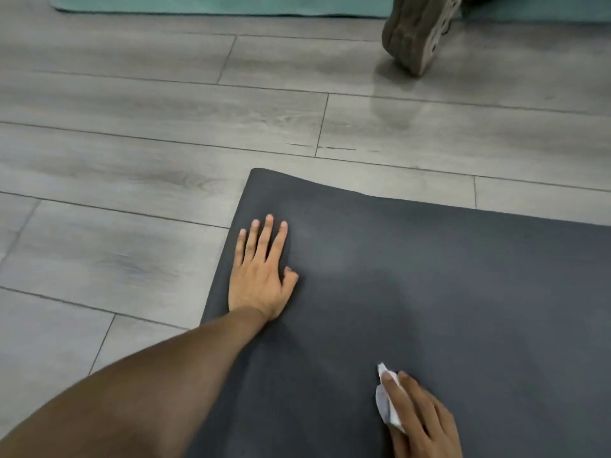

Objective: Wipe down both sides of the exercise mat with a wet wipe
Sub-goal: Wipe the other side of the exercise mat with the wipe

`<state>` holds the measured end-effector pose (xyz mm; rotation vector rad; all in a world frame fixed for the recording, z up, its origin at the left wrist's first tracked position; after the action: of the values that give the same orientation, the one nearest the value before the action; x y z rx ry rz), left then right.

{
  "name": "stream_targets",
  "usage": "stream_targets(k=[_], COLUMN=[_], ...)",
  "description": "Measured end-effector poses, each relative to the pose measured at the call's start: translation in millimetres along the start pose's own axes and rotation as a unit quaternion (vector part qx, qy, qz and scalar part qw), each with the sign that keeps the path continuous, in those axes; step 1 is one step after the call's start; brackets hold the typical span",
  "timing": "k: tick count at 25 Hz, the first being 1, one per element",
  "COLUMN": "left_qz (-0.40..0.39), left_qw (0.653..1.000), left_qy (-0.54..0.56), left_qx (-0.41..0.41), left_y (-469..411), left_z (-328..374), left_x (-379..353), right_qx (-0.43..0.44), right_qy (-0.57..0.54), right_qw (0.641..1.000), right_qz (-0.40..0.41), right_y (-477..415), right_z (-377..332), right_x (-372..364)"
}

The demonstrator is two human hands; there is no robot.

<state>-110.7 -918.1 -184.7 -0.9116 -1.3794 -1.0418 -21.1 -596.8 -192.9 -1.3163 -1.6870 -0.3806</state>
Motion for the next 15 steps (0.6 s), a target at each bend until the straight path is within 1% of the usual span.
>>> stream_targets(k=[2,3,4,5,6,7,8,10,11,12,13,15], left_qz=[-0.011,-0.017,-0.019,-0.019,-0.024,-0.032,-0.032,-0.04,-0.042,-0.038,-0.034,-0.027], left_qw=[1.0,0.999,0.999,0.999,0.999,0.999,0.998,0.998,0.998,0.997,0.997,0.997], left_qy=[0.026,0.028,0.028,0.029,0.034,0.042,0.049,0.052,0.054,0.059,0.064,0.065], left_qx=[-0.005,-0.005,-0.003,-0.002,-0.005,-0.009,-0.01,-0.012,-0.014,-0.015,-0.017,-0.023], left_y=[-13,-15,-16,-18,-18,-19,-19,-18,-18,-19,-19,-19], left_z=[-4,-6,-6,-7,-6,-6,-7,-8,-9,-10,-10,-9], left_x=[-12,-13,-12,-13,-12,-11,-10,-12,-12,-13,-14,-15], right_qx=[-0.014,-0.047,-0.102,-0.183,-0.254,-0.271,-0.235,-0.134,-0.087,-0.037,0.027,0.145], right_qy=[0.022,-0.01,-0.048,-0.091,-0.127,-0.151,-0.153,-0.127,-0.13,-0.123,-0.109,-0.086], right_qw=[1.0,0.999,0.993,0.978,0.959,0.95,0.957,0.976,0.979,0.984,0.989,0.985], right_qz=[0.013,-0.007,-0.017,-0.028,-0.009,0.036,0.077,0.118,0.131,0.124,0.092,-0.023], right_y=[-16,-36,-63,-92,-123,-160,-203,-283,-316,-340,-356,-355], right_z=[4,4,1,-2,-8,-20,-38,-79,-93,-101,-107,-106], right_x=[-6,-4,-2,-3,-7,-13,-19,-35,-50,-71,-96,-140])
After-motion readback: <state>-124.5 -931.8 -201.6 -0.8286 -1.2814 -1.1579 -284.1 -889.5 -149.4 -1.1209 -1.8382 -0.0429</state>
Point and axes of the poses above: each hand's wrist, its own y-axis away from the middle knuckle, its own x-axis out of the back of the hand, z = x × y, the point moved 2 cm from there along -y, towards the middle knuckle, and after that the axes turned 3 degrees about -y, right-handed, at the moved point
